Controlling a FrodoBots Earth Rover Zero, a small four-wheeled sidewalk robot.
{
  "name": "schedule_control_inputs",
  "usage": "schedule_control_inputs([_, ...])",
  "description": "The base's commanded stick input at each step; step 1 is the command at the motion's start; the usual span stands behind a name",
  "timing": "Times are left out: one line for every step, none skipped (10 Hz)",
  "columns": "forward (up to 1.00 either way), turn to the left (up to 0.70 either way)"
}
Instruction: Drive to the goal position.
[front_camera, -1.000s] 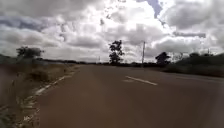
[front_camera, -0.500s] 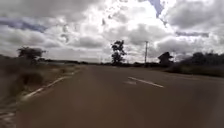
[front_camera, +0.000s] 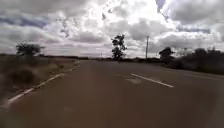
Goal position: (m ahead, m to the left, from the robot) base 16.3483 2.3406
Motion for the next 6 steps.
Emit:
schedule_control_inputs([0.85,0.0])
schedule_control_inputs([0.85,0.0])
schedule_control_inputs([0.85,0.0])
schedule_control_inputs([0.85,0.0])
schedule_control_inputs([0.85,0.0])
schedule_control_inputs([0.85,0.0])
